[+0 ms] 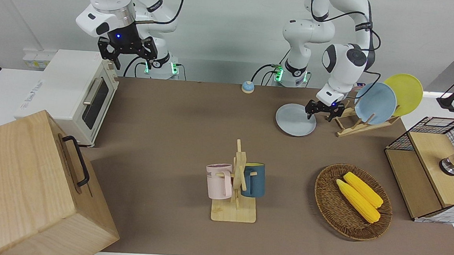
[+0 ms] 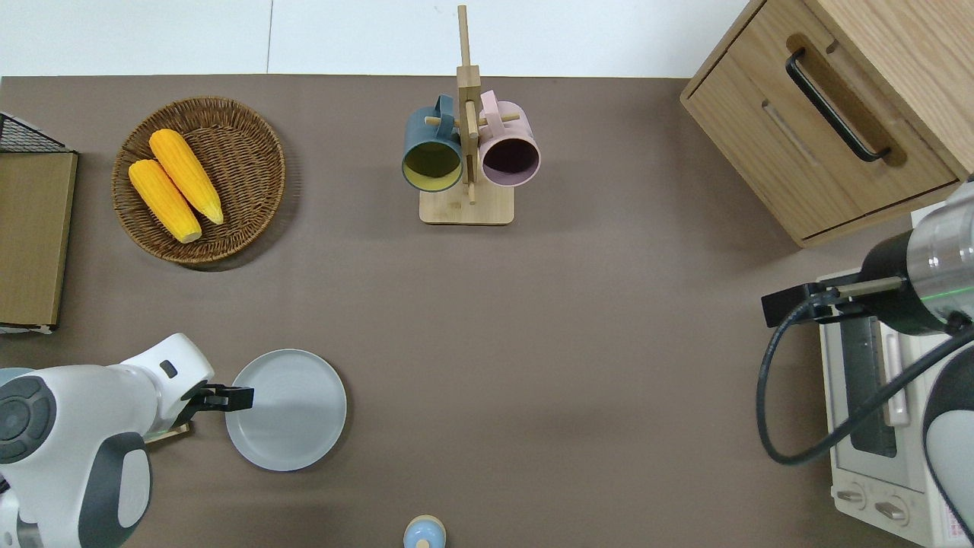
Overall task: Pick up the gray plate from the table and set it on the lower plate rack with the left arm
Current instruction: 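Close the left gripper on the gray plate's rim nearest the robot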
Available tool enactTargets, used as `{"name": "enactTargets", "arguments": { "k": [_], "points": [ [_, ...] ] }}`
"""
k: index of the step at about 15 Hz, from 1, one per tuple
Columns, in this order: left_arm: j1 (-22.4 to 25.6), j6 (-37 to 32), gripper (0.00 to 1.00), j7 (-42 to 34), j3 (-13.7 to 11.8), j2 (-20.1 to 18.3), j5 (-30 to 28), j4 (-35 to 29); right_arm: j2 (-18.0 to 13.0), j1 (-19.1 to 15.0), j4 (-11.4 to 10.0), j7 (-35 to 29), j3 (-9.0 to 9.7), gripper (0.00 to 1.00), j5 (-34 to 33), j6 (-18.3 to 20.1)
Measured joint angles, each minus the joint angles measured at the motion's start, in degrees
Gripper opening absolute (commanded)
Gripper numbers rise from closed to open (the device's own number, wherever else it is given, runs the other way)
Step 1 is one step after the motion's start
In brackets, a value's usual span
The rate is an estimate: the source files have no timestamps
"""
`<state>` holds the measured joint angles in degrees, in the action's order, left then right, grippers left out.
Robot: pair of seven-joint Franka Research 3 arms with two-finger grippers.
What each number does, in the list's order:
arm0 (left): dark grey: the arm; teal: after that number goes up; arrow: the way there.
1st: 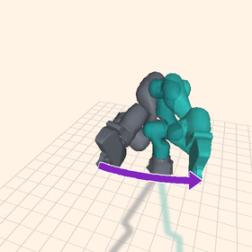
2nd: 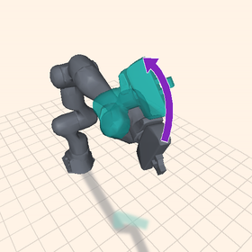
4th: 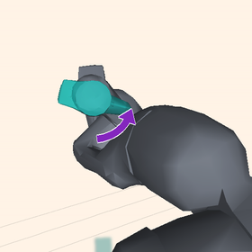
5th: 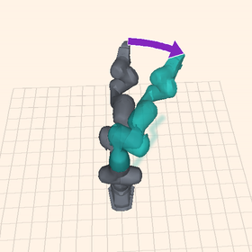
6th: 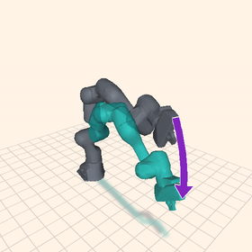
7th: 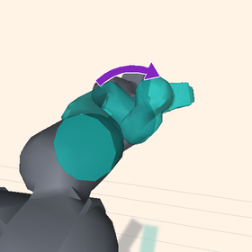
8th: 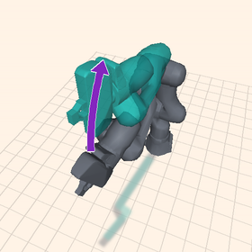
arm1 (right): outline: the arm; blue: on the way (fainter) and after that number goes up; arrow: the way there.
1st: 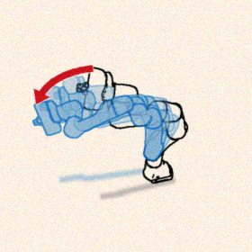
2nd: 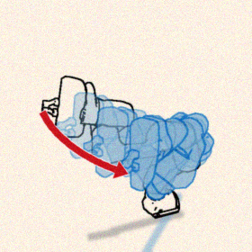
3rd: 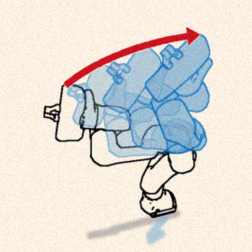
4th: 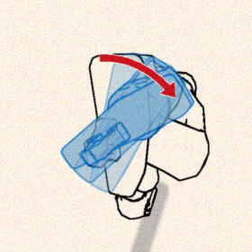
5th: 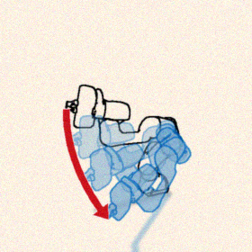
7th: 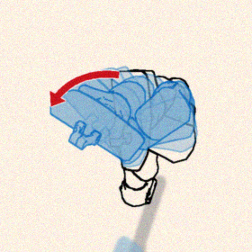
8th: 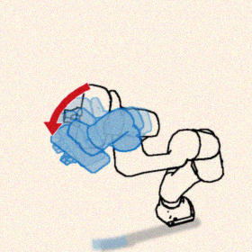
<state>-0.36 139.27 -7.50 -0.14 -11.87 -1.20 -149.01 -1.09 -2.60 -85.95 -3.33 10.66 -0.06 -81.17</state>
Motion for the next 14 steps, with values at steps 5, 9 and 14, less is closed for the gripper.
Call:
{"name": "enactTargets", "arguments": {
  "k": [5, 9, 14],
  "points": [
    [-0.08, 4.61, 0.99, -0.06, 0.11, 2.73, 0.00, -1.34, 0.00, 0.00, 0.00, 0.00, 0.00, 0.987, 0.00, 0.00],
    [-0.12, 6.09, 0.96, -0.14, 0.27, 3.56, 0.00, -2.27, 0.00, 0.00, 0.00, 0.00, 0.00, 0.987, 0.00, 0.00],
    [-0.15, 6.18, 0.35, -0.17, 0.63, 3.74, 0.00, -2.57, 0.00, 0.00, 0.00, 0.00, 0.00, 0.990, 0.00, 0.00]
  ]
}}
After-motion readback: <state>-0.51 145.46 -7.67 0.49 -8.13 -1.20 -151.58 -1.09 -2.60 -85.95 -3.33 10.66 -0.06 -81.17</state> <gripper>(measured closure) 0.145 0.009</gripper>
